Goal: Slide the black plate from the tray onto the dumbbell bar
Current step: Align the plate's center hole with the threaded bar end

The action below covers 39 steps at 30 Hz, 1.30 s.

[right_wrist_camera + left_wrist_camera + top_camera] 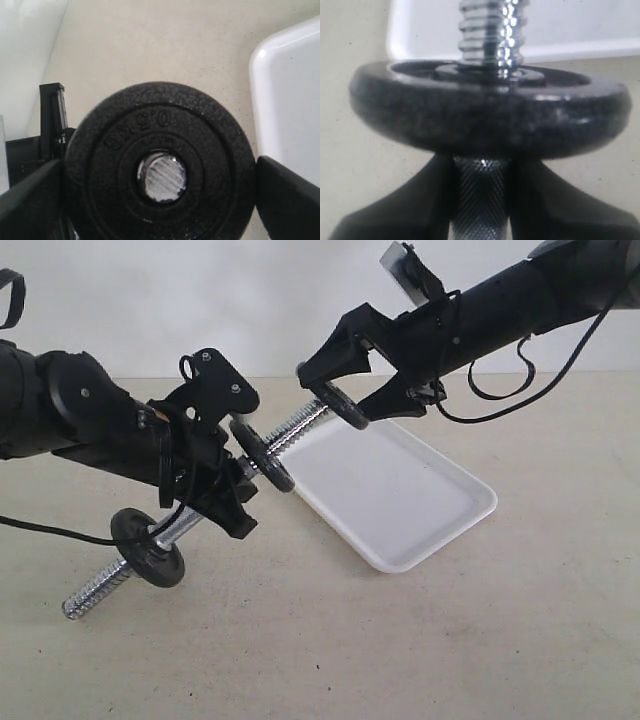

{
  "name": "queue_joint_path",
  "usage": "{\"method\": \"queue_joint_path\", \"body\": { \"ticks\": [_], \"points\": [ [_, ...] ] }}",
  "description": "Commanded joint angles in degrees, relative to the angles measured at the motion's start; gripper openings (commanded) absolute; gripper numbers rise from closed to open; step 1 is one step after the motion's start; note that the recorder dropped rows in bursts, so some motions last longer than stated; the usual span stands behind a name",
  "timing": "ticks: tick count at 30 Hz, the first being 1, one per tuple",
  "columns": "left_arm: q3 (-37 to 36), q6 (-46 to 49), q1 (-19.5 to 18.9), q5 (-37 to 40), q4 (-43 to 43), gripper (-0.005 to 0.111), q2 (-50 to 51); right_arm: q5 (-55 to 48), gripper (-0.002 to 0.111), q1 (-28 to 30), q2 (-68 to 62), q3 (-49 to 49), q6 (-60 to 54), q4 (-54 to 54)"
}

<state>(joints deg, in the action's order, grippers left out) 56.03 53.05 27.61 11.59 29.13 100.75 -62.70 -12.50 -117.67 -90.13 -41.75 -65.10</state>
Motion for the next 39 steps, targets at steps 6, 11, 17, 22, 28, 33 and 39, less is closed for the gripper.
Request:
{"method": "queue_joint_path", "body": {
  "ticks": [6,11,17,22,28,33,39],
  "points": [
    [4.3,-4.4,0.5,-13.3,3.0,0.004,-2.0,-7.3,0.005,-1.3,2.7,-0.6,-0.5,-5.1],
    [4.3,-4.4,0.5,-13.3,3.0,0.004,-2.0,-7.3,0.015,-1.3,2.7,-0.6,-0.5,-5.2],
    [4.3,-4.4,0.5,-13.3,3.0,0.004,-2.0,-7.3,0.022,-1.3,2.7,-0.6,-0.4,-5.2],
    [4.3,-4.4,0.5,-13.3,3.0,0.004,-2.0,-7.3,0.026,-1.3,2.7,-0.6,0.9,-5.6],
    [4.3,-4.4,0.5,-13.3,3.0,0.004,-2.0,-7.3,0.0,-1.3,2.8,-0.6,1.4,-6.2],
    [4.3,-4.4,0.5,-13.5,3.0,0.004,-2.0,-7.3,0.0,-1.3,4.1,-0.6,1.4,-7.1],
    [4.3,-4.4,0.5,-13.6,3.0,0.004,-2.0,-7.3,0.0,-1.3,6.3,-0.8,1.6,-7.5]
  ]
}}
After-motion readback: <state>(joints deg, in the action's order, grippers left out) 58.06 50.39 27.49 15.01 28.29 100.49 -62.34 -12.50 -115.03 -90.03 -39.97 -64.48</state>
